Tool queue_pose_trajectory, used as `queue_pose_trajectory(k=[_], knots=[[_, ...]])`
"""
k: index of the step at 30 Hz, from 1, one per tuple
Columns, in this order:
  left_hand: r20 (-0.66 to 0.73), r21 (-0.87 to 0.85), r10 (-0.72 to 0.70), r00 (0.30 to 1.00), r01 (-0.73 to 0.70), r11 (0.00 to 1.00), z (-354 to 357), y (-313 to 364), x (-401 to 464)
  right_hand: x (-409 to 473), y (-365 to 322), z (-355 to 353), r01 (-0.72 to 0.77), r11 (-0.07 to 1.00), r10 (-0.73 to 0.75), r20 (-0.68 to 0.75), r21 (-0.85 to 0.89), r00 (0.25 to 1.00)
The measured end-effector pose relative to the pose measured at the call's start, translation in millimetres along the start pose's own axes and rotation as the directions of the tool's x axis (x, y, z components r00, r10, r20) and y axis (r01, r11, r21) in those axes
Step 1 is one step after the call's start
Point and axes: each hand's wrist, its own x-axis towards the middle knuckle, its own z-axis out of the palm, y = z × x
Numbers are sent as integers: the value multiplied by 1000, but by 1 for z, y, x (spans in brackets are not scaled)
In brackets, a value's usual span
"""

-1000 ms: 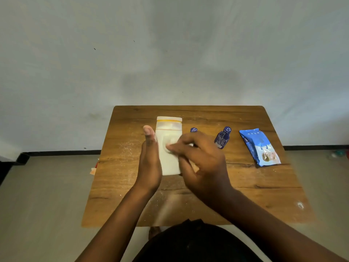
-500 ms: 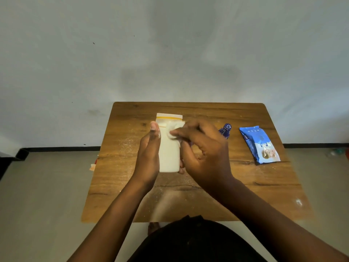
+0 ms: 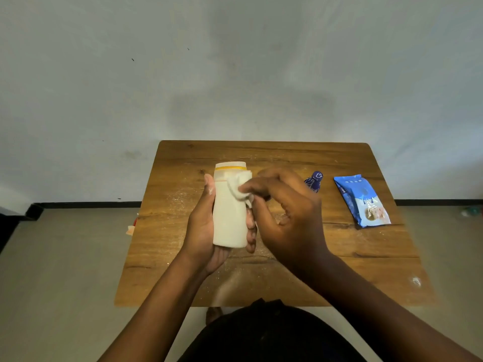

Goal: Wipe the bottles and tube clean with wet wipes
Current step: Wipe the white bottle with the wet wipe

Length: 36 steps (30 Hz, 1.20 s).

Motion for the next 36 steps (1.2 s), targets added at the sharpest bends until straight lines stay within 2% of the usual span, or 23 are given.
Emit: queue_pose_trajectory(k=[4, 7, 10, 12, 16, 21, 25, 31, 33, 36], knots=[[21, -36, -75, 997, 76, 996, -2, 0, -3, -7, 0, -1, 49, 999, -49, 28, -9, 998], [81, -25, -138, 987, 141, 990, -1, -4, -3, 13, 1, -5, -15, 1000, 16, -73, 18, 997], [133, 13, -163, 978, 163, 987, 1, -4, -2, 26, -2, -9, -75, 990, 88, -101, 122, 991], [103, 65, -149, 983, 143, 988, 3, -3, -1, 23, -3, -11, -66, 988, 82, -106, 141, 991], [-59, 129, -79, 995, 86, 988, 8, -4, 1, 5, -2, -11, -34, 995, 43, -98, 94, 994], [-240, 152, 43, 970, -6, 988, 4, -4, 7, -23, -7, -4, -7, 998, 5, 30, 55, 1000], [-275, 232, 40, 961, 26, 972, 5, -8, 7, -21, -2, -8, -21, 998, 15, 91, 62, 996], [-256, 306, 61, 965, 21, 952, 16, -13, 9, 9, 0, -9, -102, 995, 103, -44, 17, 994], [-291, 258, 85, 953, -7, 966, 19, -9, 12, 11, -2, -8, -109, 992, 111, -25, 62, 994], [-277, 39, 39, 960, -29, 999, 12, -2, 18, -6, -12, -8, -80, 982, 64, 96, 171, 993]])
